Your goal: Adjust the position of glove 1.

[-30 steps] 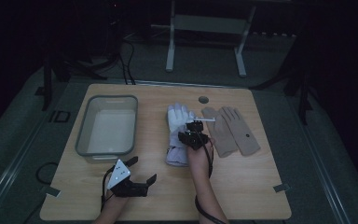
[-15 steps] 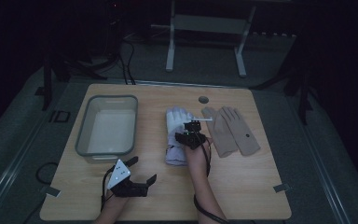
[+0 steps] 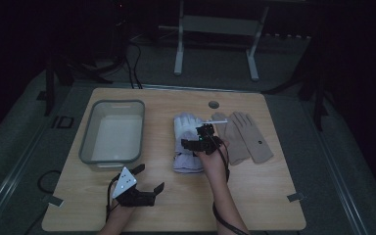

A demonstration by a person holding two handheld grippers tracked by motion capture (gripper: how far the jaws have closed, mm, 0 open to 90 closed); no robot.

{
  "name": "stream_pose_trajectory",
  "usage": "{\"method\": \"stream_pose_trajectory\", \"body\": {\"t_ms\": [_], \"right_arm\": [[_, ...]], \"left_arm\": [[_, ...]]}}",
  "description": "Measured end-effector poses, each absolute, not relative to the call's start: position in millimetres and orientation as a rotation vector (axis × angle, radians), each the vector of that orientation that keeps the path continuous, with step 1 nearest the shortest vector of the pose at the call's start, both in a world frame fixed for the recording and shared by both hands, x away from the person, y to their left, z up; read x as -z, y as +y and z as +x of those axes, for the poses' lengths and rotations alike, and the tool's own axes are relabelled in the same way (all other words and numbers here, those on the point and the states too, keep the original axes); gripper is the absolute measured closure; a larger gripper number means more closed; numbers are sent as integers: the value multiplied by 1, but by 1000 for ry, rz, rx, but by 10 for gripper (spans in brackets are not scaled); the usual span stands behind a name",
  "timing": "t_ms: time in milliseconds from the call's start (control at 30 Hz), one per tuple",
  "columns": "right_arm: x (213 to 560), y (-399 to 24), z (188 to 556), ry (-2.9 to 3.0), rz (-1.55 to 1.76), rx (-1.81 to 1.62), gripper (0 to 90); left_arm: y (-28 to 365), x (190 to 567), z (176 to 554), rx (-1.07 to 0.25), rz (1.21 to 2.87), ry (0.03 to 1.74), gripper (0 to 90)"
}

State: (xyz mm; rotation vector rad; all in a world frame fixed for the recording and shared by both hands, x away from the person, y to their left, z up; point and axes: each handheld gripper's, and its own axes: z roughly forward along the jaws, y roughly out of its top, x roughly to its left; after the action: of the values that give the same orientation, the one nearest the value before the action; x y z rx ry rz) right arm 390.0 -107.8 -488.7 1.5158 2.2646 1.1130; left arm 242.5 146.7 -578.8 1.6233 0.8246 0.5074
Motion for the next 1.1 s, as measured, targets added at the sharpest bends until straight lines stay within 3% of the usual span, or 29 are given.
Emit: {"method": "stream_pose_trajectory", "body": {"t_ms": [667, 867, 1100], "right_arm": [[473, -169, 371, 2305, 1098, -1263, 141], [476, -189, 366, 2364, 1106, -1147, 141], [485, -204, 354, 2415, 1173, -1083, 134]], "left_arm": [[149, 579, 244, -483, 1614, 841, 21], [143, 578, 242, -505, 1658, 811, 21], [140, 577, 249, -417, 1727, 835, 21]]}}
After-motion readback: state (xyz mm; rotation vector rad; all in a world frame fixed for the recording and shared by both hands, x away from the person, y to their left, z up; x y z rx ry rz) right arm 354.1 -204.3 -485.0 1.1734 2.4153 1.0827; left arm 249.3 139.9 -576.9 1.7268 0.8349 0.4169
